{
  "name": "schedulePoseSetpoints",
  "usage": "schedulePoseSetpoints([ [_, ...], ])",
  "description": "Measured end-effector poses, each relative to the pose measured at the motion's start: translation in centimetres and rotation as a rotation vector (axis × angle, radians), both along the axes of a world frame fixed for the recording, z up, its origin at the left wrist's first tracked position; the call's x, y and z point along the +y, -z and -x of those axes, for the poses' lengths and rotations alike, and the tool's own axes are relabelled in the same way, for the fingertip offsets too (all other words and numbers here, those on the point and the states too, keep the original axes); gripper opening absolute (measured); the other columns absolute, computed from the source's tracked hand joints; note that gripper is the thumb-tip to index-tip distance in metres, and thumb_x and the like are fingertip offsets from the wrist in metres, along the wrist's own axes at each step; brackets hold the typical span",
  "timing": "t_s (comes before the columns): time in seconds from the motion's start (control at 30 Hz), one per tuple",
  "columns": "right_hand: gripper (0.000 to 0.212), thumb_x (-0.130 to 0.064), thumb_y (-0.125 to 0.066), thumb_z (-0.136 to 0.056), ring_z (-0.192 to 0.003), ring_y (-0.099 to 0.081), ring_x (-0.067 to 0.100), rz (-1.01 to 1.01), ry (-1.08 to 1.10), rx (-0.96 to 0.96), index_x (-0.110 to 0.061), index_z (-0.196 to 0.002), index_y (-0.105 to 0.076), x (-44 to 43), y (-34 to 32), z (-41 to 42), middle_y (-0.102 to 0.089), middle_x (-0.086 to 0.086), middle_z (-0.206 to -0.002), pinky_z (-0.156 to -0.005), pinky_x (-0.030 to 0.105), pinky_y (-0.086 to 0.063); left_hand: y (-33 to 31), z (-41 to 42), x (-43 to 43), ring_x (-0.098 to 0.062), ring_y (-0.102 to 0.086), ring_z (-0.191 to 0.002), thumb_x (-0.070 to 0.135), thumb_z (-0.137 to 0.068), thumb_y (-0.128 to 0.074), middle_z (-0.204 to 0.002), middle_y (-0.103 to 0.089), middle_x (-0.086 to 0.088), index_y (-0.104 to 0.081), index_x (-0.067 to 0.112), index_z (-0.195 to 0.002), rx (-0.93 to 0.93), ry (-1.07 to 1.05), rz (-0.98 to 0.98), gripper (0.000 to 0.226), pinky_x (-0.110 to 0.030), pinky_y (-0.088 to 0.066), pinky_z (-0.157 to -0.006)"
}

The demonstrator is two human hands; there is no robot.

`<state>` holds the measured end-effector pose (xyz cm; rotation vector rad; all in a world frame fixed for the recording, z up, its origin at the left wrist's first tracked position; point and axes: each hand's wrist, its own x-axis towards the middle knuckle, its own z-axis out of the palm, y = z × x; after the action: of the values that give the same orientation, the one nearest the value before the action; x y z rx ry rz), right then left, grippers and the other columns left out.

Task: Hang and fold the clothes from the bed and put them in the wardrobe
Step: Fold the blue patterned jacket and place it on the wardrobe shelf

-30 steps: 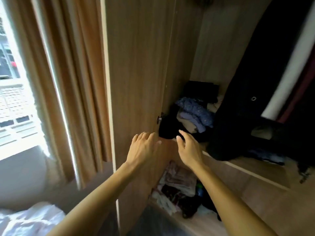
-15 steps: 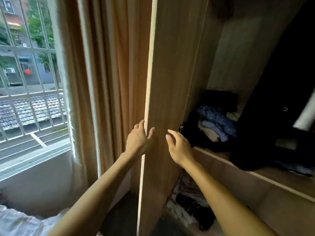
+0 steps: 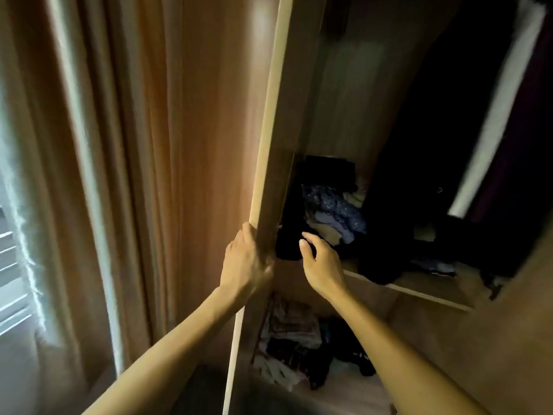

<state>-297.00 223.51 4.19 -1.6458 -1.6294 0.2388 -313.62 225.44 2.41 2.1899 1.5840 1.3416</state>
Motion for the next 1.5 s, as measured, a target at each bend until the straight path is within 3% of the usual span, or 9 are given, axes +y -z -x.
schedulePoseSetpoints([
  [0.13, 0.04, -0.037, -0.039, -0.101, -0.126, -0.048, 0.017, -0.045, 0.109, -0.008, -0.019, -0.135, -0.05, -0.6, 0.0, -2.4, -0.053, -0.002, -0.137, -0.1, 0.031, -0.039, -0.1, -3.3, -1.2, -0.025, -0.053, -0.081, 0.023, -0.072, -0.057, -0.093, -0.047, 0.001, -0.032, 0.017, -0.108, 0.064, 0.163, -0.036, 0.045, -0.031, -0.039, -0.068],
  [0.27, 0.04, -0.038, -0.038, -0.101, -0.122, -0.051, 0.018, -0.11, 0.231, -0.08, -0.019, -0.133, -0.052, -2.4, -0.2, -5.1, -0.056, -0.001, -0.134, -0.097, 0.029, -0.04, 0.2, -8.3, -0.5, -0.026, -0.05, -0.107, 0.032, -0.073, -0.055, -0.124, -0.044, -0.007, -0.03, 0.012, -0.13, 0.255, 0.297, -0.02, 0.066, -0.038, -0.044, -0.093],
  [0.43, 0.041, -0.038, -0.037, -0.101, -0.124, -0.049, 0.017, -0.117, 0.333, -0.21, -0.021, -0.137, -0.047, -4.3, -1.0, -10.3, -0.052, -0.001, -0.138, -0.102, 0.033, -0.041, -1.1, -15.0, 2.1, -0.029, -0.016, -0.143, 0.046, -0.083, -0.057, -0.156, -0.012, -0.007, -0.008, 0.017, -0.146, 0.474, 0.437, -0.081, 0.085, -0.048, -0.026, -0.113],
  [0.57, 0.042, -0.036, -0.038, -0.101, -0.125, -0.049, 0.017, -0.12, 0.397, -0.262, -0.019, -0.138, -0.046, -4.0, -1.6, -14.3, -0.051, 0.0, -0.139, -0.103, 0.031, -0.038, -2.3, -20.0, 4.6, -0.027, 0.008, -0.146, 0.047, -0.092, -0.047, -0.158, 0.016, -0.006, 0.008, 0.013, -0.15, 0.671, 0.451, -0.086, 0.087, -0.051, -0.015, -0.117],
  [0.77, 0.043, -0.038, -0.037, -0.101, -0.126, -0.047, 0.016, -0.103, 0.415, -0.285, -0.021, -0.139, -0.043, -0.8, -1.6, -19.9, -0.049, -0.001, -0.14, -0.104, 0.029, -0.036, -3.0, -26.8, 8.8, -0.027, 0.025, -0.141, 0.046, -0.091, -0.05, -0.154, 0.028, -0.008, 0.014, 0.011, -0.149, 0.853, 0.43, -0.092, 0.093, -0.057, -0.007, -0.116],
  [1.17, 0.041, -0.034, -0.04, -0.101, -0.125, -0.049, 0.018, -0.082, 0.331, -0.235, -0.018, -0.138, -0.046, 7.6, -1.3, -30.0, -0.051, 0.001, -0.139, -0.103, 0.03, -0.038, -2.8, -36.3, 16.2, -0.024, 0.025, -0.141, 0.034, -0.082, -0.062, -0.151, 0.035, -0.001, 0.021, 0.016, -0.148, 0.79, 0.36, 0.1, 0.107, -0.055, -0.009, -0.115],
  [1.3, 0.04, -0.032, -0.04, -0.101, -0.125, -0.048, 0.016, -0.071, 0.283, -0.238, -0.018, -0.138, -0.047, 9.6, -1.3, -31.3, -0.049, -0.001, -0.139, -0.104, 0.03, -0.039, -3.1, -38.0, 17.6, -0.024, 0.027, -0.141, 0.028, -0.083, -0.062, -0.151, 0.036, 0.0, 0.023, 0.016, -0.147, 0.757, 0.349, 0.188, 0.106, -0.055, -0.021, -0.114],
  [1.4, 0.04, -0.033, -0.04, -0.101, -0.126, -0.047, 0.016, -0.049, 0.276, -0.228, -0.019, -0.139, -0.046, 10.0, -1.1, -32.3, -0.048, -0.002, -0.14, -0.104, 0.028, -0.037, -3.6, -38.8, 18.0, -0.024, 0.025, -0.142, 0.025, -0.082, -0.06, -0.152, 0.033, 0.0, 0.021, 0.016, -0.147, 0.741, 0.341, 0.2, 0.105, -0.05, -0.029, -0.111],
  [1.5, 0.042, -0.034, -0.04, -0.1, -0.128, -0.046, 0.017, -0.042, 0.292, -0.223, -0.018, -0.139, -0.045, 8.8, -0.8, -32.5, -0.047, 0.0, -0.142, -0.105, 0.03, -0.036, -4.2, -38.7, 16.9, -0.024, 0.013, -0.145, 0.026, -0.085, -0.057, -0.157, 0.022, 0.0, 0.011, 0.017, -0.15, 0.688, 0.355, 0.224, 0.095, -0.051, -0.024, -0.114],
])
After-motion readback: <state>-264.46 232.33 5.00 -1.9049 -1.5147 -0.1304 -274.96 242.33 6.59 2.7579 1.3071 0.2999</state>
